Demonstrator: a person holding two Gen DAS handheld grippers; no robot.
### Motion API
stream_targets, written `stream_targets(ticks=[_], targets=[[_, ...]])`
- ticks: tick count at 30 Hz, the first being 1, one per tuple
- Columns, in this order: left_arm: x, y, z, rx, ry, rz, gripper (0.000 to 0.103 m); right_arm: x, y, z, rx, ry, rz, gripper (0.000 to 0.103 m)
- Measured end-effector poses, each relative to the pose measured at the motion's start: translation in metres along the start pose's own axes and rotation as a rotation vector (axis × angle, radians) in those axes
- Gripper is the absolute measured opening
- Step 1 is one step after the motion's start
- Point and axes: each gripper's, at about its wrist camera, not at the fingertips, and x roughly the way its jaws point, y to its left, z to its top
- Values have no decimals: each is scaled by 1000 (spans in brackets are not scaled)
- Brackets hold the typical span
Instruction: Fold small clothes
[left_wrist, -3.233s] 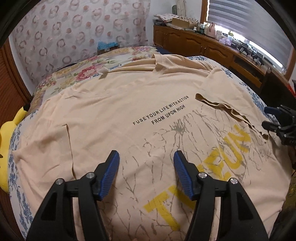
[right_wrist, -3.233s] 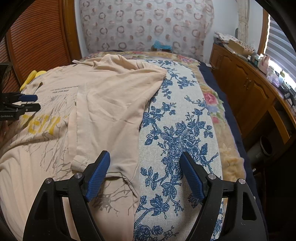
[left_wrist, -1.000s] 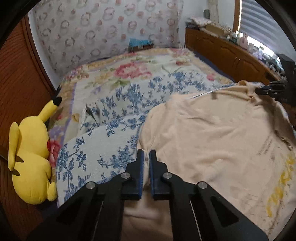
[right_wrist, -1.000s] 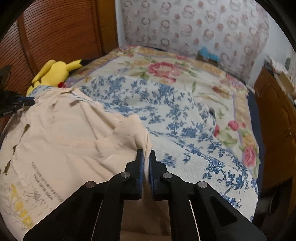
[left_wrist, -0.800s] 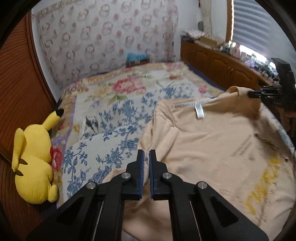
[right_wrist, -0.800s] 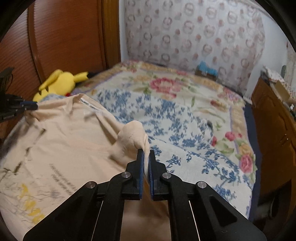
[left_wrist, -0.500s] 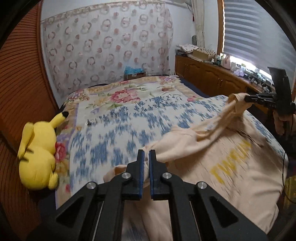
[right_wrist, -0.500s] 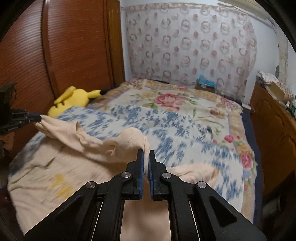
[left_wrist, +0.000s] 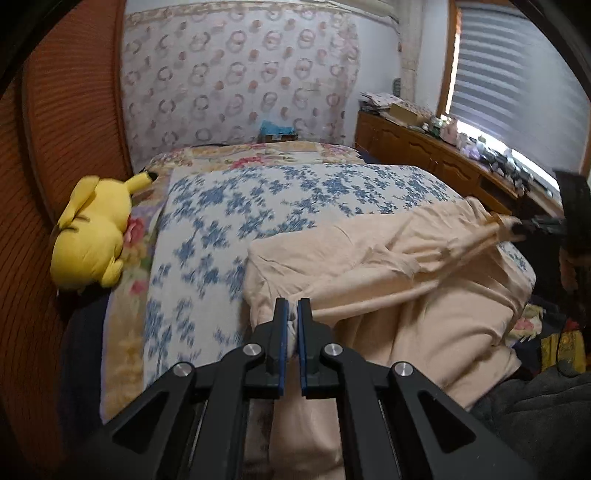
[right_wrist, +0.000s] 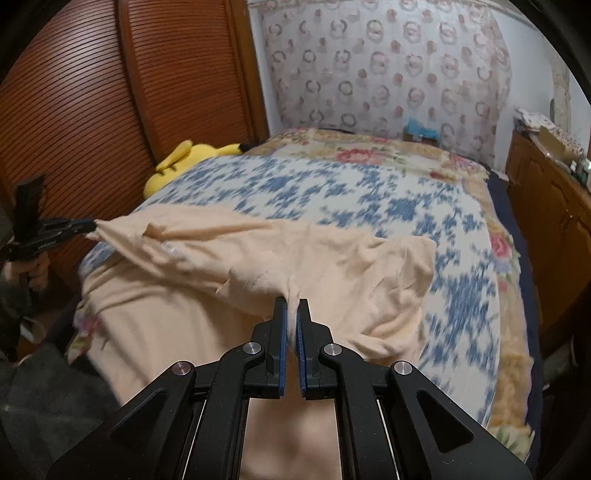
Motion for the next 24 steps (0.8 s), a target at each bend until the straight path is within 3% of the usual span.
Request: stream_targets(ticks=[9,18,20,23,24], targets=[[-41,-2,-14,-26,-26,-3,2,-28,25,-27,-18,56,19,2],[-39,-6,-18,-33,-18,8,8,-29,19,-43,4,86,7,5],[-39,-7,-16,-29,-33,19,14,-29,19,-41,-1,81,-12,12],[-36,-6,-14,-30,-50,11,38,-33,17,-38,-15,55,-46,13],[-33,-5,-13,-29,-50,10,38,-36,16,-37,-18,43,-57,13]])
